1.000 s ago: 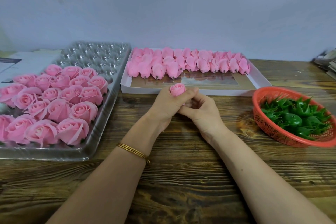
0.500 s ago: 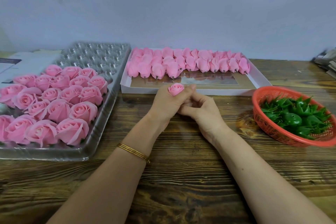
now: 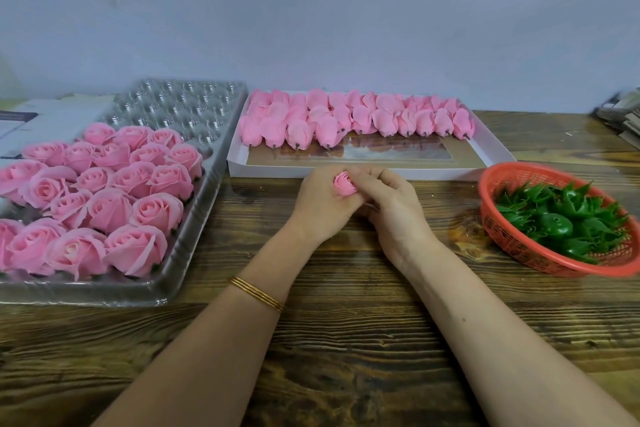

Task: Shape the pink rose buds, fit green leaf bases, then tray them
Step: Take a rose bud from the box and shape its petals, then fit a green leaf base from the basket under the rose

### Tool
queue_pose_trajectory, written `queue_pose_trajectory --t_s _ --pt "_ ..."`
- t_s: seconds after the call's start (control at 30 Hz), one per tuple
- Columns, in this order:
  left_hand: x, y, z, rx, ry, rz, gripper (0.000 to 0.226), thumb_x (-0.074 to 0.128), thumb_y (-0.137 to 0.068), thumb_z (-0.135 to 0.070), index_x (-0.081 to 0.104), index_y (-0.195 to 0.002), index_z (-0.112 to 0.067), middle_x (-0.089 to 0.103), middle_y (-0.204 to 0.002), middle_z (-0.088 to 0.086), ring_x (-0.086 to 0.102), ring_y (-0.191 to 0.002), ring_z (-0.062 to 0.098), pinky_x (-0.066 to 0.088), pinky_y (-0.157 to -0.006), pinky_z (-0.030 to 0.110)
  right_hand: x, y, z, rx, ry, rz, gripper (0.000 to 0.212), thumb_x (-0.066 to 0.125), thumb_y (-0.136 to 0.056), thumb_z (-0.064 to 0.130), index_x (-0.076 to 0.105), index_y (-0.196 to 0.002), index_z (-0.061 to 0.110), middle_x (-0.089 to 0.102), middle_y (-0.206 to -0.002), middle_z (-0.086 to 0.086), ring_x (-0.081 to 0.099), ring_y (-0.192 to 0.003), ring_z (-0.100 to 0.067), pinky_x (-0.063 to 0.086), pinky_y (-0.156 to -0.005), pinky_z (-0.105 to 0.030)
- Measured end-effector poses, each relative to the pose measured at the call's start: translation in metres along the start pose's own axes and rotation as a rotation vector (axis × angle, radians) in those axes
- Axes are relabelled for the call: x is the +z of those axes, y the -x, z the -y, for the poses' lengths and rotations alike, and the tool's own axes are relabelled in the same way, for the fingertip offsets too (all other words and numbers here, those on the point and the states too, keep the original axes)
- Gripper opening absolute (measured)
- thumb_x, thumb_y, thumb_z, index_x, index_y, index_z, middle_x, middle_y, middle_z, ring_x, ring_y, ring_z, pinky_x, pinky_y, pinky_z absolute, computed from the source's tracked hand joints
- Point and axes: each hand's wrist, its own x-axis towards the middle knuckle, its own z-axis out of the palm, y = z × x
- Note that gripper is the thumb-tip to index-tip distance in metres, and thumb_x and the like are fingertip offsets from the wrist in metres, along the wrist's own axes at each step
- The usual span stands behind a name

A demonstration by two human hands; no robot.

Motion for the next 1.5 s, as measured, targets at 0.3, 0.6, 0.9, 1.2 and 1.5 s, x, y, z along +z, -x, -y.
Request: queue_pose_trajectory --t_s 0.3,0.6,0.9,1.2,1.5 --pt "0.001 -0.001 0.003 0.002 -0.058 -0.037 0.012 0.073 -0.085 -0.013 0.073 -0.08 -0.002 0.072 -0.078 0.012 0.067 -0.081 0.029 0.051 -0.07 0.038 0.001 0.003 0.003 0.015 -0.019 0.026 0.024 0.081 -0.067 0.025 0.067 -0.081 0.011 0.072 -0.08 -0.007 0.069 -0.077 -0.016 0.053 -0.072 -0.029" --pt "-0.001 0.0 0.002 0.009 -0.02 -0.02 0.017 0.075 -0.085 -0.019 0.071 -0.071 -0.01 0.065 -0.065 -0.004 0.057 -0.066 0.01 0.045 -0.063 0.028 0.003 0.005 0.006 0.034 -0.028 0.029 0.009 0.072 -0.081 0.014 0.064 -0.077 0.011 0.072 -0.079 -0.007 0.068 -0.076 -0.015 0.054 -0.069 -0.026" --pt "-0.002 0.001 -0.003 -0.047 0.043 -0.021 0.026 0.075 -0.085 -0.025 0.068 -0.065 -0.011 0.064 -0.063 0.006 0.054 -0.062 0.011 0.048 -0.064 0.041 -0.002 0.0 0.011 0.06 0.077 -0.057 0.027 0.062 -0.093 0.025 0.069 -0.097 -0.001 0.072 -0.093 -0.016 0.066 -0.086 -0.021 0.052 -0.075 -0.032" --pt "-0.005 -0.002 -0.002 -0.142 0.072 -0.064 0.039 0.073 -0.087 -0.035 0.052 -0.059 -0.018 0.051 -0.057 -0.004 0.048 -0.06 0.012 0.046 -0.065 0.038 -0.024 0.0 0.045 -0.3 0.477 -0.262 0.012 0.061 -0.092 0.002 0.062 -0.09 0.014 0.064 -0.077 -0.009 0.061 -0.062 -0.009 0.053 -0.068 -0.026" --pt "-0.006 0.001 -0.006 -0.191 0.134 -0.068 0.034 0.072 -0.087 -0.035 0.053 -0.067 -0.014 0.052 -0.066 0.006 0.049 -0.065 0.016 0.047 -0.069 0.033 -0.084 -0.003 0.079 -0.438 0.944 -0.547 0.006 0.067 -0.085 0.019 0.064 -0.082 0.023 0.065 -0.073 0.006 0.065 -0.076 -0.022 0.054 -0.079 -0.04"
